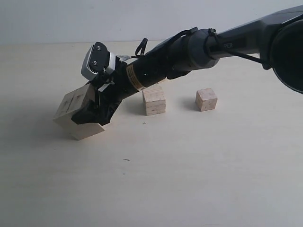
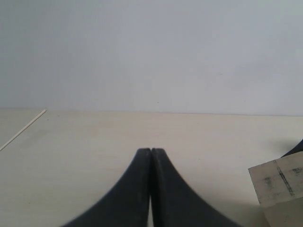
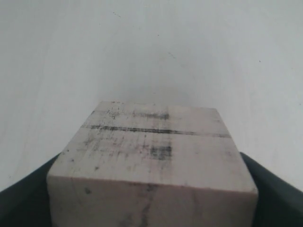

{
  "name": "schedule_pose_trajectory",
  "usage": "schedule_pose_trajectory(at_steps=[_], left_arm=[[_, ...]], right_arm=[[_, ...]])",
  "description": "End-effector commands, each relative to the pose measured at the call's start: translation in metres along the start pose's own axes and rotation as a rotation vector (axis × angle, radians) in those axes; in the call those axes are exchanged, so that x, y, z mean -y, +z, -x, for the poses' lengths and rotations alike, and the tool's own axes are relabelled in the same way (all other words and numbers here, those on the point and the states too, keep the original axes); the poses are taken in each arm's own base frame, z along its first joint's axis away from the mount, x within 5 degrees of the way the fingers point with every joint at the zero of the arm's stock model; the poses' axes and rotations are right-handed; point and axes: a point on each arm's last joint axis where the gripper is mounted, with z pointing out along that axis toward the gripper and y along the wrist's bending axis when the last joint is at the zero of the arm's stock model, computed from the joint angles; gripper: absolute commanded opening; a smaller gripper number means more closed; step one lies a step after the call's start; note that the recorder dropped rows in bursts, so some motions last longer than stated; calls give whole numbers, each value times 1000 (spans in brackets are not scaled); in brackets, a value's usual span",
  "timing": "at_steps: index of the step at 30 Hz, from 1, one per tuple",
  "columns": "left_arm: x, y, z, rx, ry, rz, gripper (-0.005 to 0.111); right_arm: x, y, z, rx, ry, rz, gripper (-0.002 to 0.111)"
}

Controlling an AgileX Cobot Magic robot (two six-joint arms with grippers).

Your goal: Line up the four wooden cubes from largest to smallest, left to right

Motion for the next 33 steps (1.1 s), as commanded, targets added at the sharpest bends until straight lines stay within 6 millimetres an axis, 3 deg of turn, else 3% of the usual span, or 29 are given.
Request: schedule_pose_trajectory(at_steps=[1,14,20,28,33], left_arm=[[0,-1,1,8,-8,1,2],[0,-1,1,8,-8,1,2],[0,-1,1,8,-8,1,2],[0,-1,1,8,-8,1,2],[0,-1,1,8,-8,1,2]], right_arm=[[3,3,-6,-33,-5,-32,0],[8,16,-19,-107,18,-148,4],[17,13,-22,-136,82,-251,27],[8,15,-19,-105,58,-153,72],[-2,17,-15,-63,-9,-30,76]])
